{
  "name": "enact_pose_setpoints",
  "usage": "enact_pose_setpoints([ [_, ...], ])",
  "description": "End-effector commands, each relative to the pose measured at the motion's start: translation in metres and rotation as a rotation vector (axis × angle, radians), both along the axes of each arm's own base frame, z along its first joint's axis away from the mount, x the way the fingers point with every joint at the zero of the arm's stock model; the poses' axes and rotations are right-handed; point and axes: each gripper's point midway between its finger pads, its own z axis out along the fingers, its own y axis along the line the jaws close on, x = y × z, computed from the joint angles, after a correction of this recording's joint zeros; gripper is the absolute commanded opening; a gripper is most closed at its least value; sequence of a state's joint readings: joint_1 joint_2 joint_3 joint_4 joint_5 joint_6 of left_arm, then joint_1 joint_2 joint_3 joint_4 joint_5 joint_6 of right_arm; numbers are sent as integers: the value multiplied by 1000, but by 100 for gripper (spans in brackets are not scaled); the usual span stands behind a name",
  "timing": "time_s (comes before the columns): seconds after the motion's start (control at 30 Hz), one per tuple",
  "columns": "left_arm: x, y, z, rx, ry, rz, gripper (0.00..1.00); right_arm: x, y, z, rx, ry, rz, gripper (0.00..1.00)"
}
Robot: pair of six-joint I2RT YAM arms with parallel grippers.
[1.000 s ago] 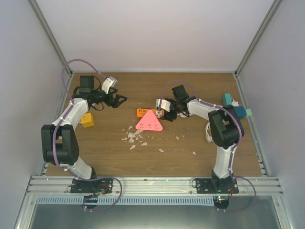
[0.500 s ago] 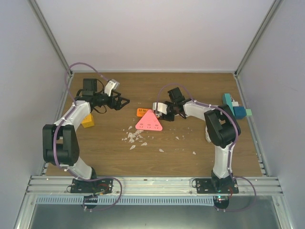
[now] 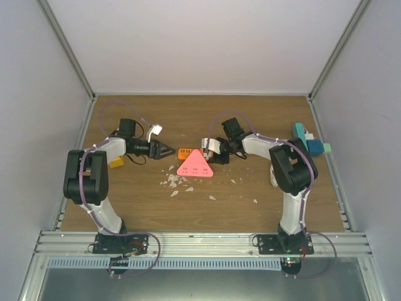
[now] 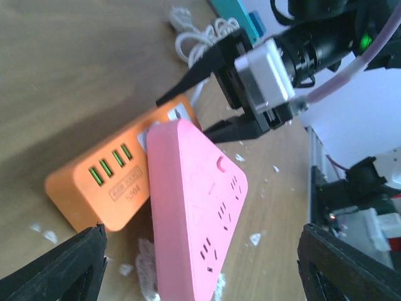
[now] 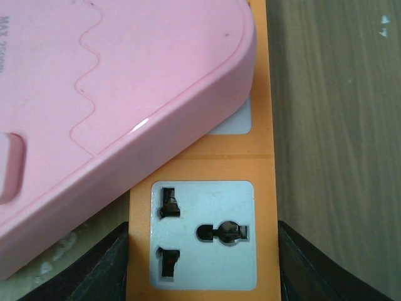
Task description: Pull the plug off the socket
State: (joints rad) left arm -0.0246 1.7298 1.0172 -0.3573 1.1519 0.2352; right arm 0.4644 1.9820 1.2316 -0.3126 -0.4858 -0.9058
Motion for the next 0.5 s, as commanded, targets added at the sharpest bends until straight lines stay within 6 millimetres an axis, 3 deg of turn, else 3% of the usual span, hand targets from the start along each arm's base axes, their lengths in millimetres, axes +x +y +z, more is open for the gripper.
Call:
enact_pose_setpoints([
  [0.0,-24,-16,-14,-86,127,-63,83,-37,1,-10,25,161,15,27],
  [0.47,-48,-33,-58,-91,305,-99,79,-48,-10,-28,-23,255,-24,18],
])
